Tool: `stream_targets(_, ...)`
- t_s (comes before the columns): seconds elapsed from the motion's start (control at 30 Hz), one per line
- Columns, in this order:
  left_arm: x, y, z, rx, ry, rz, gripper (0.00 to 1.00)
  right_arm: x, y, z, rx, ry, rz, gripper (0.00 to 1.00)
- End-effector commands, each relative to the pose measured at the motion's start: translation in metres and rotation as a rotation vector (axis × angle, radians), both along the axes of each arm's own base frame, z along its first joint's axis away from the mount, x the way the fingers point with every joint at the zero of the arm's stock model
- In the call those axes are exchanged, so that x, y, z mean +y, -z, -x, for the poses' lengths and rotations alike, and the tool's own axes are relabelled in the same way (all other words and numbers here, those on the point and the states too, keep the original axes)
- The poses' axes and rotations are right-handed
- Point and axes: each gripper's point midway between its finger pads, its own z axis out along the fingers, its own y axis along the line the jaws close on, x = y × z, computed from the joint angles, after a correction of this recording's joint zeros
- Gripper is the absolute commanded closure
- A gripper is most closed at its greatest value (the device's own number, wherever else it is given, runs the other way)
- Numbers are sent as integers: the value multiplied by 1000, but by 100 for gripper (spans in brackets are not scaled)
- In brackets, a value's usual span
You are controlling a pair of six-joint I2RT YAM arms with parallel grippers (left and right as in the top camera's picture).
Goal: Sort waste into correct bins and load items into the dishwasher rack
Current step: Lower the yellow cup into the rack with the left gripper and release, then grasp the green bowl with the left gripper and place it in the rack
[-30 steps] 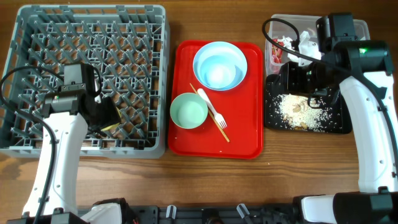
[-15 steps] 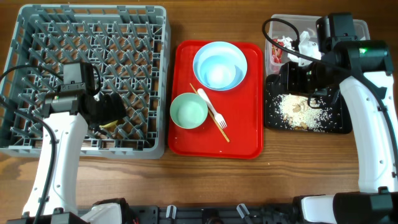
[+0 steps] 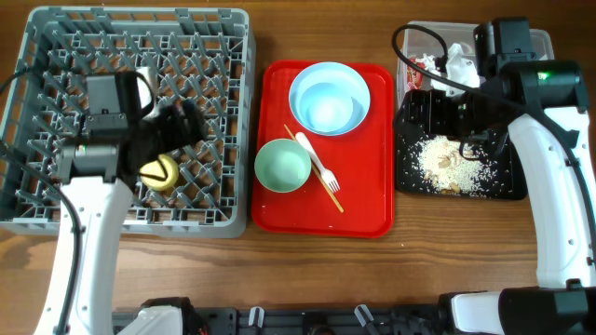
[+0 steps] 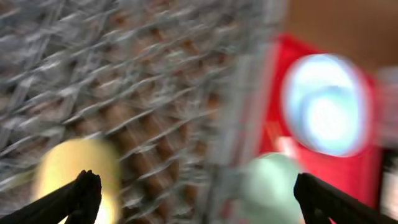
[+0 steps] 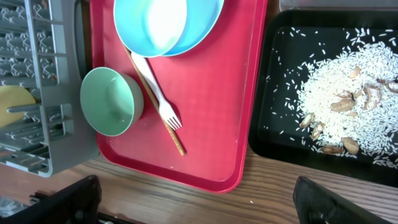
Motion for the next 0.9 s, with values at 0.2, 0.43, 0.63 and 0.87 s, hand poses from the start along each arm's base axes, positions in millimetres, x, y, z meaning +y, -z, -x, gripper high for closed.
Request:
stream_targets(0.2,-140,7,5,-63,351,-64,0,-84,-18,8,-23,305,61,0)
stream_targets(0.43,-219,120,38,155,565,-291,5,-84,-13,13,6,311,62,0)
stream_targets(0.63,-212,193,52,347,588,-382,45,-84,-13,14,10,311,62,0)
stream_targets(0.87,-213,195,52,350,589,-383,87,-84,-12,15,14,311,62,0)
